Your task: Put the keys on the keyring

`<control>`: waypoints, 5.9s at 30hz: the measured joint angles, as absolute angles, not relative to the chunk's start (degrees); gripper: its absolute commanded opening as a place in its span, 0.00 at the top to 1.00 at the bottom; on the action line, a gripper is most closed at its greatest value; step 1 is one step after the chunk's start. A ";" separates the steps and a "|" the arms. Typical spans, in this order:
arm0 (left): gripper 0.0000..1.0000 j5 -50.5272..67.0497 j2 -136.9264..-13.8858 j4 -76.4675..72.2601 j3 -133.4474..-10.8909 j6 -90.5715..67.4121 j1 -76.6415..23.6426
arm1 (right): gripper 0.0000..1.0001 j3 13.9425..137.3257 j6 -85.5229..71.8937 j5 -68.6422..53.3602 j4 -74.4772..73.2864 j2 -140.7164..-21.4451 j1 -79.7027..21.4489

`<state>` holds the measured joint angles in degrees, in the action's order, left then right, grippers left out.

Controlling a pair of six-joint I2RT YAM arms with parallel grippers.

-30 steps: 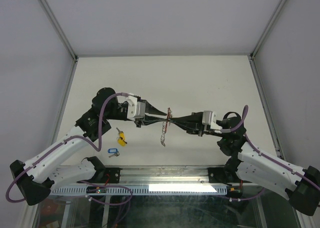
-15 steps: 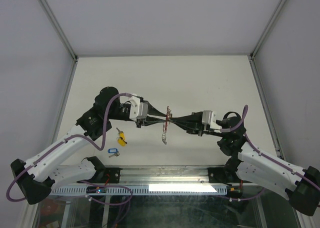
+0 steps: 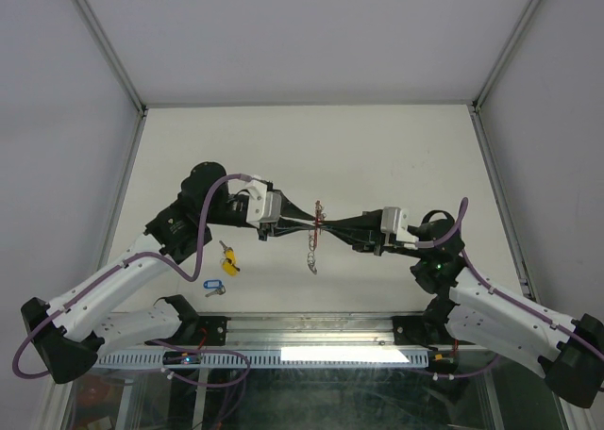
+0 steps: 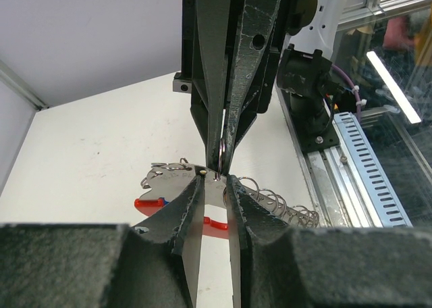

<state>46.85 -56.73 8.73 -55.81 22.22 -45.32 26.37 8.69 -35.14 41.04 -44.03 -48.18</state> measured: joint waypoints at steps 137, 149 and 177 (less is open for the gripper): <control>0.74 42.59 -59.70 10.17 -56.38 21.39 -49.17 | 1.00 19.05 -2.02 -38.35 47.20 -38.68 -41.87; 0.81 43.57 -62.04 11.09 -56.99 21.91 -49.19 | 1.00 19.44 0.30 -38.48 43.51 -39.57 -41.87; 1.00 39.16 -63.40 17.23 -59.79 27.92 -49.54 | 0.84 26.44 10.46 -38.87 24.86 -38.28 -41.60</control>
<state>39.16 -63.40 17.23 -59.79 27.92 -49.54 26.44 10.46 -38.87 24.86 -38.28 -41.60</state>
